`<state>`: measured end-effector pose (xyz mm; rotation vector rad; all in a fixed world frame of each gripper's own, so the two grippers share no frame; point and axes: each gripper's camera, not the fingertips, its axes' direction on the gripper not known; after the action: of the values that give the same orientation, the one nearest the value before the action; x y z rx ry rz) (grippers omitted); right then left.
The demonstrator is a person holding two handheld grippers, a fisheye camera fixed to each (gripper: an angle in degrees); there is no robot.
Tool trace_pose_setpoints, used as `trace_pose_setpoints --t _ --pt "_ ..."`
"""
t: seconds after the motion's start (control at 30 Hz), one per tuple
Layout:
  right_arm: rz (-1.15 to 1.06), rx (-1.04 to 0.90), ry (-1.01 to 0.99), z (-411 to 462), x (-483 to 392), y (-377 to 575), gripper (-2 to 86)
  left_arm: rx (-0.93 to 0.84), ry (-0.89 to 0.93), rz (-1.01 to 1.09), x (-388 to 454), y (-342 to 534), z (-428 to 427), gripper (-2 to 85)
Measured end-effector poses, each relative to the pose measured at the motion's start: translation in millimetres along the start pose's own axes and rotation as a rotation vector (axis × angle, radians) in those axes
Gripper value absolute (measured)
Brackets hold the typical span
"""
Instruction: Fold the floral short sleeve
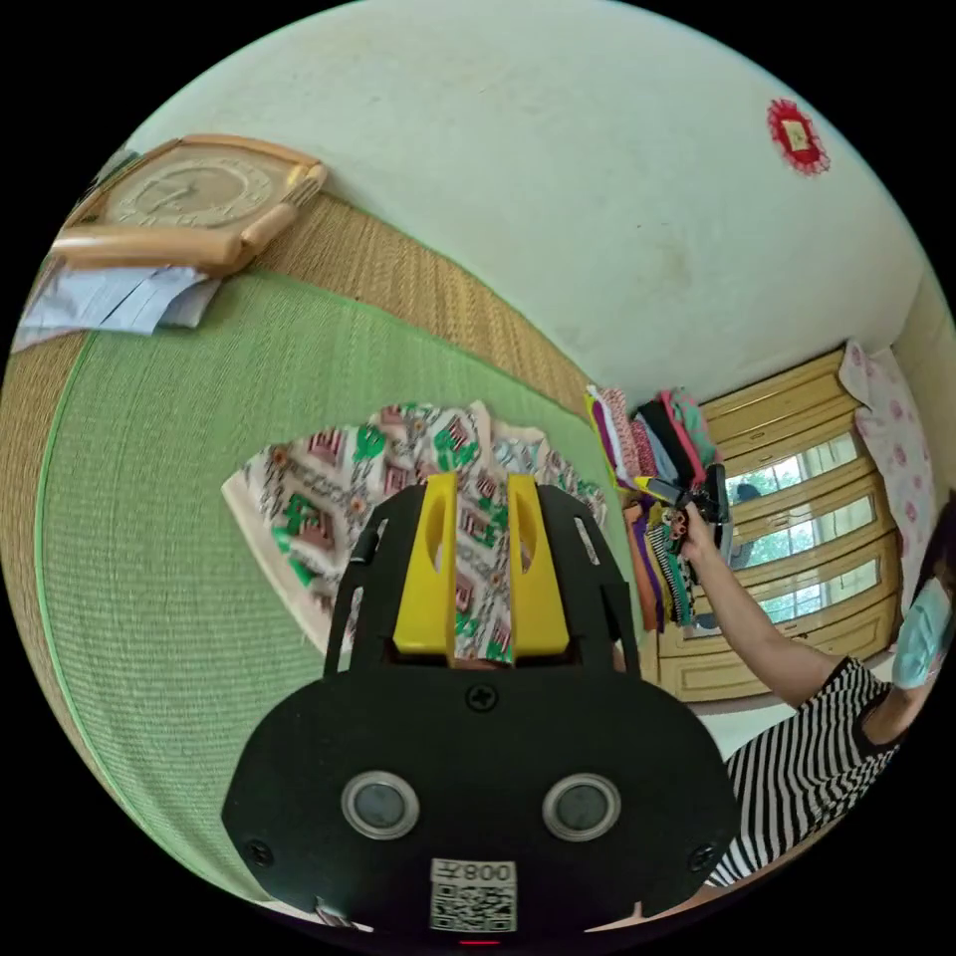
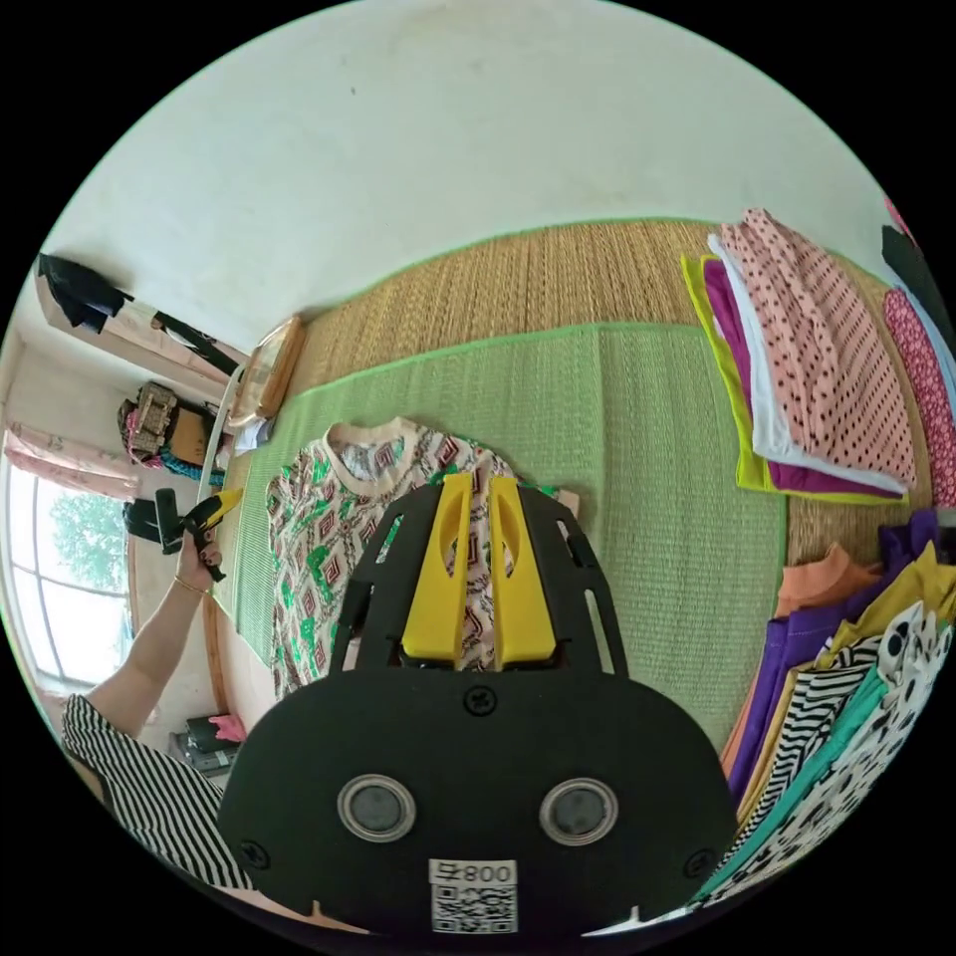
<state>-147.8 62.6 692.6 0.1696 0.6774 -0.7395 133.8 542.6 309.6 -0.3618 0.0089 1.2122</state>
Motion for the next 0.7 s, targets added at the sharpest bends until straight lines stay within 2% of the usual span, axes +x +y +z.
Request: trace_pose_setpoints --t 0.23,0.4,0.6,0.7 --pt "0.018 -0.056 0.067 18 61 30 6.2 -0.076 -0.221 -0.099 -81 9 -15 8.5" --pt "-0.009 -0.112 0.19 39 67 25 5.8 -0.142 -0.357 -0.06 -93 -23 -11 4.5" --pt "0.001 -0.141 0.22 43 89 8 1.6 -0.21 -0.461 -0.02 -108 -55 -30 0.8" --pt "0.041 -0.146 0.198 28 115 3 1.0 -0.185 -0.532 -0.024 -122 -67 -62 0.5"
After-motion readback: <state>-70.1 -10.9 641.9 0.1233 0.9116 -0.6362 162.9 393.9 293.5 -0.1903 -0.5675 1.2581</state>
